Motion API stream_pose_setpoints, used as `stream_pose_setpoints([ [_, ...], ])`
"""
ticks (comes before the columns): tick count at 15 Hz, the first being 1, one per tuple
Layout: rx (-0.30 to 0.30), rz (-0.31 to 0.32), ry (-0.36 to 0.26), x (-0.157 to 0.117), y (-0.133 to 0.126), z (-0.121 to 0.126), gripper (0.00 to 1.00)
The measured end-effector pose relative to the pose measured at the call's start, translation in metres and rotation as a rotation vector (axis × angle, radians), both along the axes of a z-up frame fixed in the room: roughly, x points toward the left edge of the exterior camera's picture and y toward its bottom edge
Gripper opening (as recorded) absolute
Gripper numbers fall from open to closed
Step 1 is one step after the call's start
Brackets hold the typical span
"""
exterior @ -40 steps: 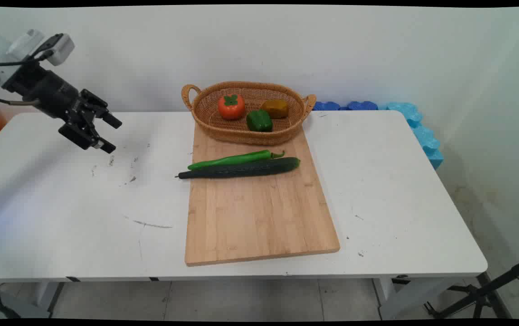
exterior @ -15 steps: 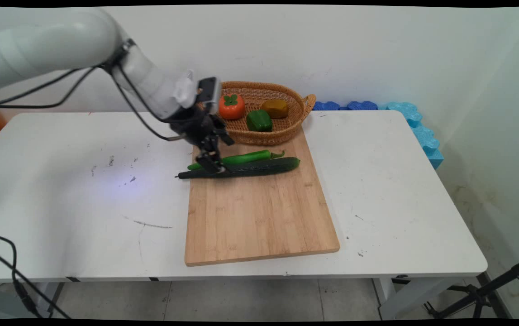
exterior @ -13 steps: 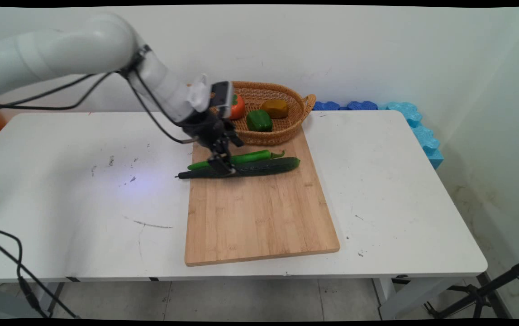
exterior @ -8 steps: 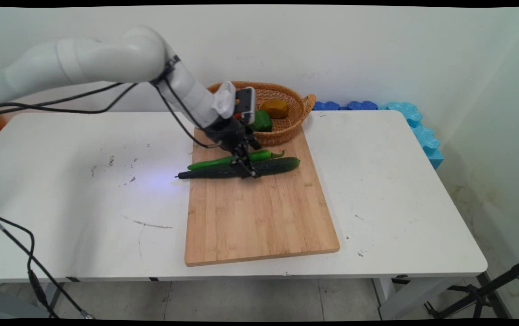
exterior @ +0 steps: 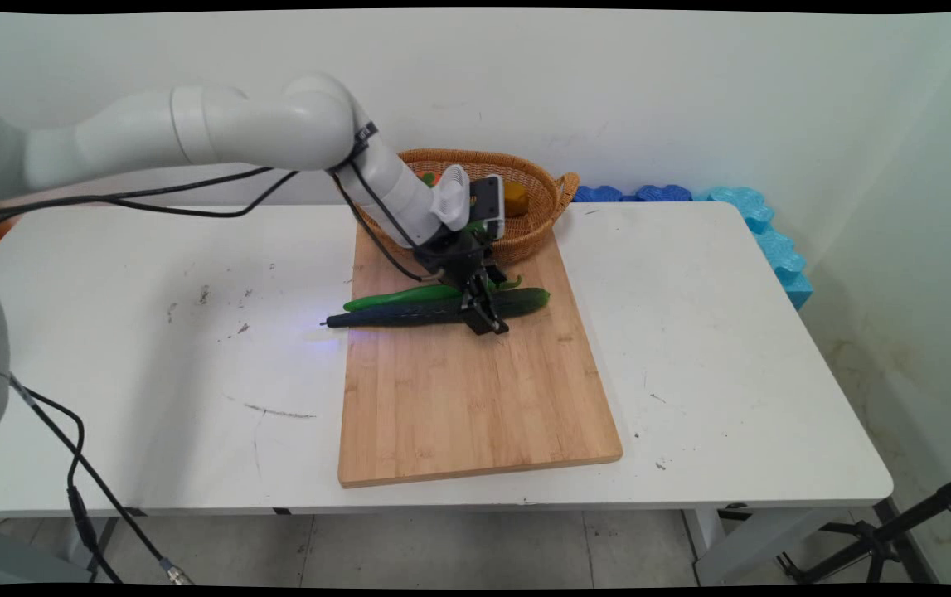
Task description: Pick up the cucumber from the cutting board, then place the picked object in the vegetable basket
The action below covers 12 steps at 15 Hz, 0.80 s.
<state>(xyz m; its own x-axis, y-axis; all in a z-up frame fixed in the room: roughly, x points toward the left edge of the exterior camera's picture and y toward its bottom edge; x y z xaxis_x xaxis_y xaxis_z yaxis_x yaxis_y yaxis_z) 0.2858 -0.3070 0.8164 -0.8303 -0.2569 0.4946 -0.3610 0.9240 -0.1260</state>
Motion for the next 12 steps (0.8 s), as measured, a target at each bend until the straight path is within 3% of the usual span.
stream_pose_setpoints([
  [3, 0.006, 0.007, 0.003, -0.008, -0.005, -0.007, 1.0],
  [4, 0.008, 0.009, 0.003, -0.009, -0.006, -0.008, 0.0],
  [12, 0.028, 0.017, 0.011, -0.015, -0.005, -0.009, 0.0],
])
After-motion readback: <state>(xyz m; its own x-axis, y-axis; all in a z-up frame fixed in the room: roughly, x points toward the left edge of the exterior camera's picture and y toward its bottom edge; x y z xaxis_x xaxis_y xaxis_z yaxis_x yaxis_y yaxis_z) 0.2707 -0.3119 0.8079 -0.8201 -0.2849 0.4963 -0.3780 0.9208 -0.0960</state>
